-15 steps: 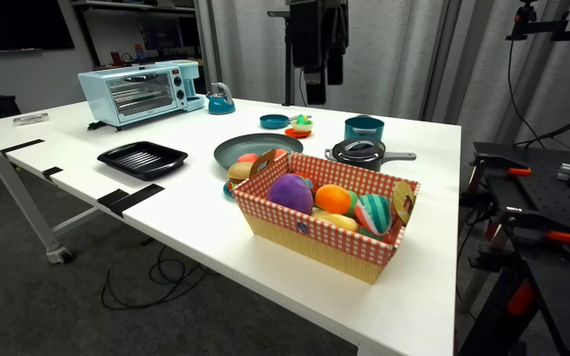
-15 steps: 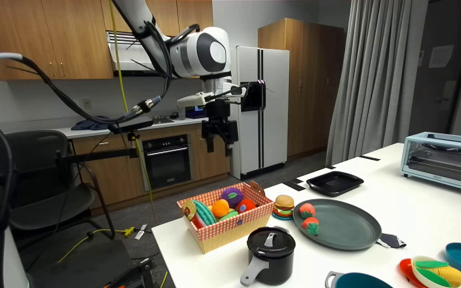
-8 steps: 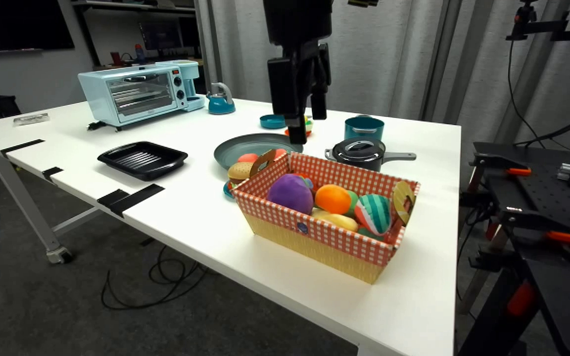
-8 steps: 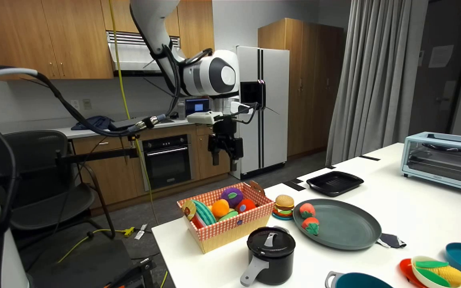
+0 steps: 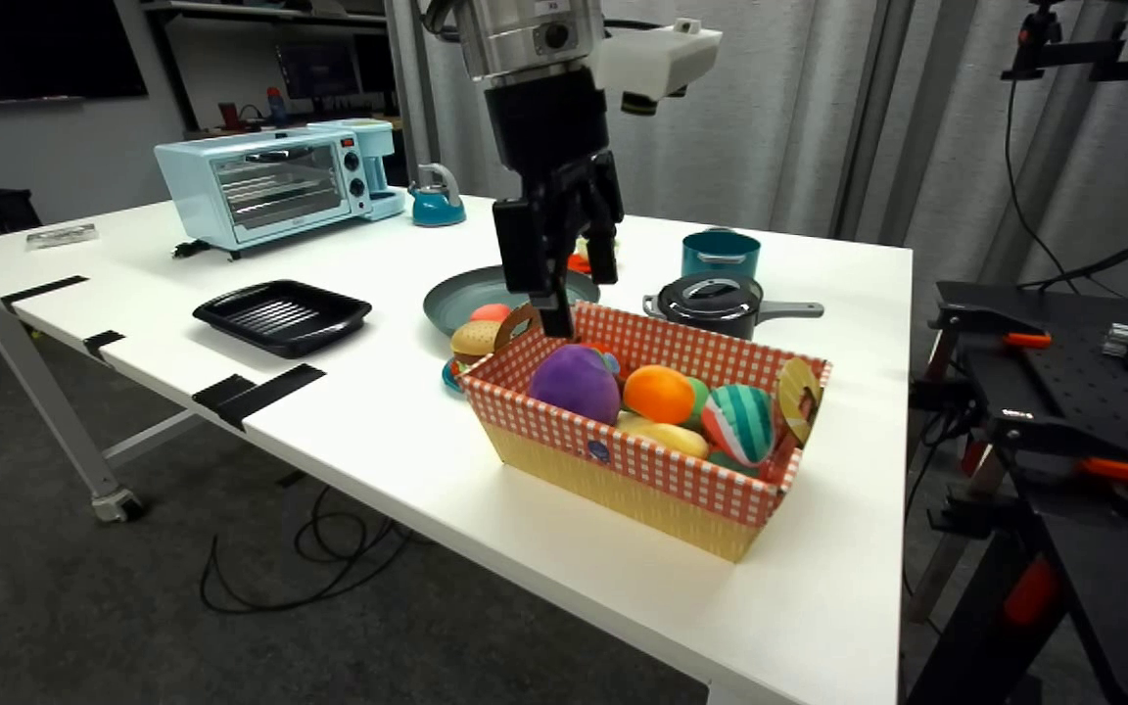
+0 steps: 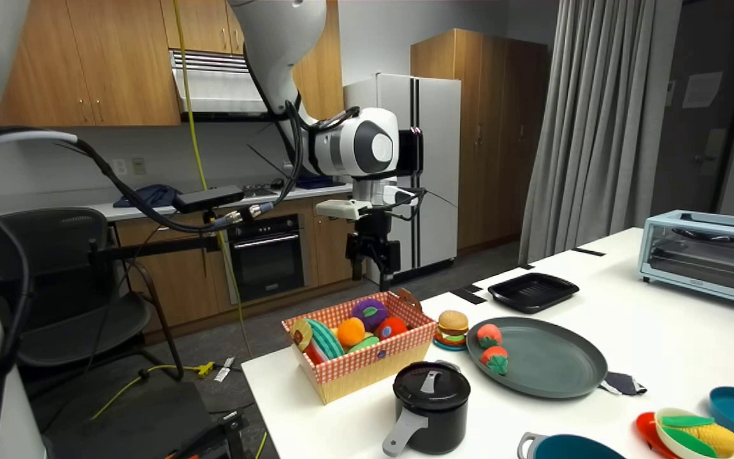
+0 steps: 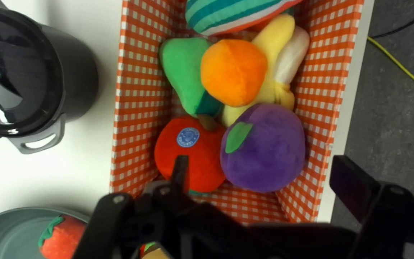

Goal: Remove the purple and orange plushies from the box

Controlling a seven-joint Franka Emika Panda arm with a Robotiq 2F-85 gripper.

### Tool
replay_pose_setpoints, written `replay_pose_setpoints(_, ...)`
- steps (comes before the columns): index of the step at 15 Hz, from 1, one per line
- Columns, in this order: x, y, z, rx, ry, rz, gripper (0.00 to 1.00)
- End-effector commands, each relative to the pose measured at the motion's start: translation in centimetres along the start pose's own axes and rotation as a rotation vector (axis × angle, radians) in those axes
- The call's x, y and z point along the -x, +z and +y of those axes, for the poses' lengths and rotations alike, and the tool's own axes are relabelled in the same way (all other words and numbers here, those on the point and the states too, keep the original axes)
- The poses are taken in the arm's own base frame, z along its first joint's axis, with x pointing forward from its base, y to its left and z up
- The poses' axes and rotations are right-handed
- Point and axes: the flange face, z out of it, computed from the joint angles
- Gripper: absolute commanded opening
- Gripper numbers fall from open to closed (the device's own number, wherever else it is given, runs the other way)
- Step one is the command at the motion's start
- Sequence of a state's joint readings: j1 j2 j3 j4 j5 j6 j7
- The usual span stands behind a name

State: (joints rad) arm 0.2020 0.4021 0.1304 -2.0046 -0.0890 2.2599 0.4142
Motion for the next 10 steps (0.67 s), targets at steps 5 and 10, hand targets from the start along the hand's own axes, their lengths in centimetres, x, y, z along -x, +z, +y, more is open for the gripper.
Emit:
replay_pose_setpoints(5, -3.2, 3.0, -1.3, 0.0, -0.005, -0.012, 1.0)
replay_pose_setpoints(10, -3.9, 4.7, -1.4, 0.001, 0.002, -0.029, 1.0)
